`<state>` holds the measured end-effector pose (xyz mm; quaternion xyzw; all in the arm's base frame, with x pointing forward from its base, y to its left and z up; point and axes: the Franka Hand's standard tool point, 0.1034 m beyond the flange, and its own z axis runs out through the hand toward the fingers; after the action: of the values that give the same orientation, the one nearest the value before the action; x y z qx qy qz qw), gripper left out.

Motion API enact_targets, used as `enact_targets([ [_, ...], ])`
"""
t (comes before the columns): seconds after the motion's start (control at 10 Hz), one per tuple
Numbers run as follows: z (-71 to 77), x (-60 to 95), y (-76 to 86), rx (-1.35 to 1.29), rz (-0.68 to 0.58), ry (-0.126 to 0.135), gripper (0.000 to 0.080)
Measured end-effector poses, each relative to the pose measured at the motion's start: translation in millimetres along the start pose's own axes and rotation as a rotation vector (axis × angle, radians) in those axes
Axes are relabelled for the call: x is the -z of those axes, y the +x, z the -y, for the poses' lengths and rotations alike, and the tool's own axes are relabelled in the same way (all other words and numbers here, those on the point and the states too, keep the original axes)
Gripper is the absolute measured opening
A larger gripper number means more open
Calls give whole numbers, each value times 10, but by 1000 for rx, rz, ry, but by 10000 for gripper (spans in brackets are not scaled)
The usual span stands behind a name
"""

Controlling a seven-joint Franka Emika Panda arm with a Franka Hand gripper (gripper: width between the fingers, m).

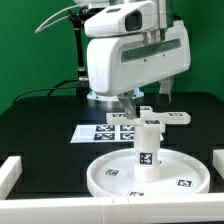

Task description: Assemble round table

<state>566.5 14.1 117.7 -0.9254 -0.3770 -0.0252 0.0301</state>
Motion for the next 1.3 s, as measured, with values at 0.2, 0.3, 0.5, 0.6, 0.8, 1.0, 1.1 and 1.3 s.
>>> enact_targets([
  [0.2,-15,-38,-40,-6,6,4,649],
  [0.3,-17,-64,-56,-9,9,7,649],
  [0.5,-17,-116,-84,-12,16,12,649],
  [0.6,-13,-133,-91,-13,19,14,649],
  [0.8,-10,-149,-97,-15,21,16,649],
  [1.0,-10,-149,-99,-16,22,17,443],
  [1.1,-10,-149,-100,-16,22,17,443],
  [1.3,-10,-150,-100,-50,22,17,443],
])
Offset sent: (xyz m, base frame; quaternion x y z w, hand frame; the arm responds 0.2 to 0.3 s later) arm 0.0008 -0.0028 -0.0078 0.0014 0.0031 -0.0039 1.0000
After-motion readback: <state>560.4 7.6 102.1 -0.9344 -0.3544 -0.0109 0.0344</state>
